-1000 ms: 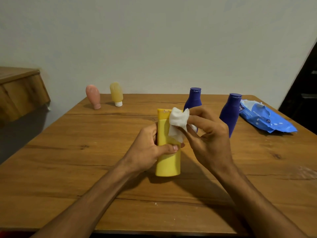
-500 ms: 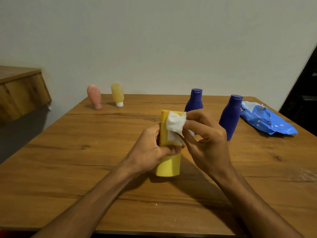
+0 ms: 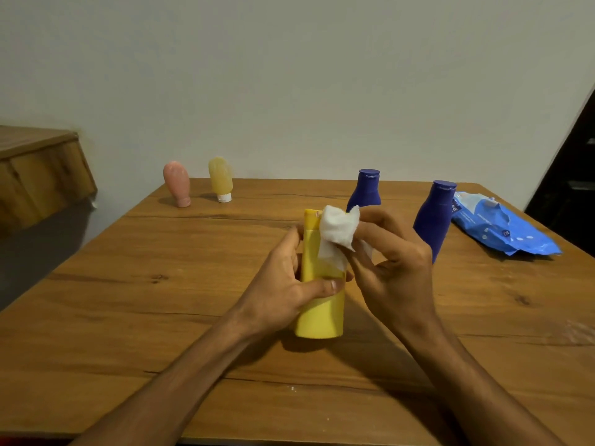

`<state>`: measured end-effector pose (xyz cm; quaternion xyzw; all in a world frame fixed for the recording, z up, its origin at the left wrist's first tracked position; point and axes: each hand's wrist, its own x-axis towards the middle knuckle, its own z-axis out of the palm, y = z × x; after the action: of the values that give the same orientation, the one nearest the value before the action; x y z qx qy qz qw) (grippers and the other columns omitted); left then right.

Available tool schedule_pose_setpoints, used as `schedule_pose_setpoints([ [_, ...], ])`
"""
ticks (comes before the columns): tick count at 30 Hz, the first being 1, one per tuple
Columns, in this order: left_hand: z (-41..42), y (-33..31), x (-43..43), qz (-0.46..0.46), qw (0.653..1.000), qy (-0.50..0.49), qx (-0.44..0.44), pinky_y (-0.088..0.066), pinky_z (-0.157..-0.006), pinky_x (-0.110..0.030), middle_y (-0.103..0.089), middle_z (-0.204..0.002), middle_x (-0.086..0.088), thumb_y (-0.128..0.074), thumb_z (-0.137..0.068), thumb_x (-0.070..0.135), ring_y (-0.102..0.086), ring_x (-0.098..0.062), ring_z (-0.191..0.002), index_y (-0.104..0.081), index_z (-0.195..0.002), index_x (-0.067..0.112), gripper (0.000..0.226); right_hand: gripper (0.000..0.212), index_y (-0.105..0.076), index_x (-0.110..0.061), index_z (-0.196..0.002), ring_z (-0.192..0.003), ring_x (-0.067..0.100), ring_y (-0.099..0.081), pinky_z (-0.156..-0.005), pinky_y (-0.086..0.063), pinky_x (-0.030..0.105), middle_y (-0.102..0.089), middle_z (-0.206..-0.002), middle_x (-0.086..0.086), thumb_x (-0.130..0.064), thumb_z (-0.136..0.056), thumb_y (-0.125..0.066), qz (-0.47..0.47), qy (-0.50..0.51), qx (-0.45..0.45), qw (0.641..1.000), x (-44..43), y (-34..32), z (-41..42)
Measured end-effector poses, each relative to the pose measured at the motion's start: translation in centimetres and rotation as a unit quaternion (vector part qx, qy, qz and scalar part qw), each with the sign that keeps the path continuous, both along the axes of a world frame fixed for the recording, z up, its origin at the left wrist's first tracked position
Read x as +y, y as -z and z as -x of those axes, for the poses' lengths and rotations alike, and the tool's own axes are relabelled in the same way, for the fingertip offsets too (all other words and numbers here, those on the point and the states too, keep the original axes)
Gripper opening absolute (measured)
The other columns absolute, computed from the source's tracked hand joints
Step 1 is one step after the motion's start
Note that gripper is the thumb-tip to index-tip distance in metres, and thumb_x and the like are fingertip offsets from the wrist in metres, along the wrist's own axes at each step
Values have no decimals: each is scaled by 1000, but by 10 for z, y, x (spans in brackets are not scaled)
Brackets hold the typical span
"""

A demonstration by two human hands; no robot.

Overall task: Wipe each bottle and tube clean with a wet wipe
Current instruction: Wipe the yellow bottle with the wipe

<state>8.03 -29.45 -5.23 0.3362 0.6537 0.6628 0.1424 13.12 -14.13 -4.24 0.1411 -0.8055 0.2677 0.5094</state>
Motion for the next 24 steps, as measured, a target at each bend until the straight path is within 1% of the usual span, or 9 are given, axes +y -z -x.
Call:
schedule_pose_setpoints([
  [1, 0, 0, 0, -5, 1000, 0, -1, -56, -88, -44, -68, -117, -5, -76, -77, 7, -69, -21, -103, -44, -132, 24, 66, 21, -69, -3, -97, -94, 21, -60, -70, -54, 36, -62, -102, 9, -18, -84, -61, -1, -3, -2, 1000, 0, 0, 1],
  [3, 1, 0, 0, -21, 1000, 4, -14, -56, -84, -44, -69, -116, -7, -76, -77, 4, -71, -23, -100, -45, -132, 22, 66, 20, -69, -3, -97, -93, 21, -60, -70, -53, 37, -62, -101, 9, -17, -84, -62, 28, -2, -3, 1000, 1, 0, 2],
  [4, 2, -1, 0, -31, 999, 6, -30, -57, -82, -43, -69, -116, -8, -76, -78, 2, -71, -23, -98, -45, -131, 20, 64, 20, -69, -3, -96, -92, 18, -59, -70, -53, 34, -62, -100, 8, -17, -84, -62, 49, 1, -1, 999, 3, 1, 2],
  [7, 3, -5, -1, -62, 995, 24, -77, -58, -74, -40, -70, -114, -17, -72, -76, 4, -72, -29, -90, -46, -132, 15, 63, 18, -69, -2, -94, -87, 4, -55, -67, -48, 18, -61, -96, 6, -17, -85, -62, 100, 6, 7, 995, 8, 0, 3],
  [9, 4, -6, -3, -66, 992, 43, -96, -58, -70, -38, -73, -106, -19, -69, -75, 6, -72, -30, -82, -48, -129, 13, 59, 12, -69, -1, -90, -83, 2, -54, -67, -42, 10, -62, -93, 7, -12, -85, -66, 107, 10, 5, 994, 8, 0, 4],
  [11, 4, -6, -4, -56, 990, 59, -111, -56, -72, -40, -73, -103, -17, -69, -75, 9, -71, -30, -81, -48, -129, 13, 58, 9, -69, 1, -88, -82, 5, -55, -67, -41, 9, -62, -91, 9, -7, -83, -67, 102, 10, 3, 995, 8, 2, 6],
  [14, 5, -5, -4, -47, 989, 54, -127, -54, -72, -41, -73, -100, -15, -71, -74, 14, -70, -29, -80, -47, -130, 14, 60, 15, -68, -2, -92, -87, 8, -57, -69, -47, 14, -62, -95, 8, -14, -84, -65, 92, 0, -1, 996, 7, 5, 7],
  [20, 7, -5, -1, -64, 984, 52, -158, -54, -65, -39, -70, -89, -15, -72, -73, 9, -66, -30, -71, -43, -131, 16, 66, 16, -59, -22, -100, -91, -1, -53, -72, -48, 14, -51, -99, -15, -18, -85, -60, 71, -32, 23, 997, 6, 2, 8],
  [24, 6, -4, 0, -63, 981, 48, -177, -54, -64, -39, -69, -83, -9, -74, -69, 8, -64, -29, -64, -39, -130, 20, 71, 16, -57, -23, -102, -92, -4, -52, -74, -48, 13, -53, -98, -9, -20, -86, -58, 64, -42, 21, 997, 5, 2, 8],
])
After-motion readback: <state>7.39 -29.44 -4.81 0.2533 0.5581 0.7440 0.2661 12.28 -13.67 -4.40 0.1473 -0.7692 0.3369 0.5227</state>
